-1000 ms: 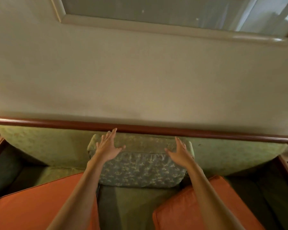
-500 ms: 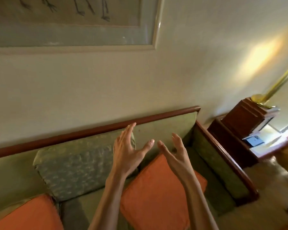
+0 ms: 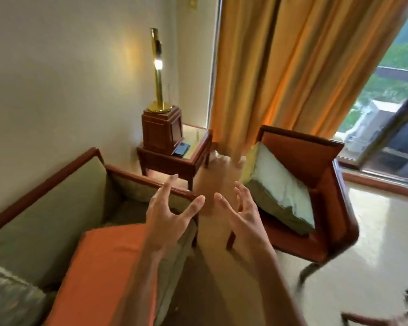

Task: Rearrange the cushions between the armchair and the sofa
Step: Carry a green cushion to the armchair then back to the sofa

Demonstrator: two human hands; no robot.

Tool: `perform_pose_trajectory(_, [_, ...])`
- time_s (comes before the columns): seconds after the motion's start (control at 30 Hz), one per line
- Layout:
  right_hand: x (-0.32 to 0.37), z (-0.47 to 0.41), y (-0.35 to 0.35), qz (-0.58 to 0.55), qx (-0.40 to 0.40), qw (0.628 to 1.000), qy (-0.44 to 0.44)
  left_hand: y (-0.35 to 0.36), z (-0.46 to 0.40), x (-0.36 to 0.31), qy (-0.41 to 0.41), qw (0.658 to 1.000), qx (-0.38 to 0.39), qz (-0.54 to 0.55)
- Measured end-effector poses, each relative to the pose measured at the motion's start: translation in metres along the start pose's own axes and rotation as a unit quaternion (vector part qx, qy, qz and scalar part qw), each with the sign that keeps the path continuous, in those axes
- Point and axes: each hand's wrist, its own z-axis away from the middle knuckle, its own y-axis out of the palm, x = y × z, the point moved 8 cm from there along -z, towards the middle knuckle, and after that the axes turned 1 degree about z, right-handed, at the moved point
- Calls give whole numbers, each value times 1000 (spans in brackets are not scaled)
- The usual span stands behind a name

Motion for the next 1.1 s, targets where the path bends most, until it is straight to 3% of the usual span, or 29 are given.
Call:
perform_pose_trajectory(0.27, [-58, -11, -137, -2, -121, 992, 43, 164, -36, -67, 75, 984, 161, 4])
perform_pose_trajectory(0.53, [-83, -116, -203, 8, -156, 987, 39, 261, -130, -95, 119, 972, 201, 25])
perform_pose_trajectory(0.73, [-86, -221, -242, 7, -167, 985, 42, 314, -233, -120, 129, 966, 223, -27])
perform_pose_trajectory(1.1, [-166, -360, -303, -11, -178, 976, 123, 437, -358, -94, 69, 956, 280, -45])
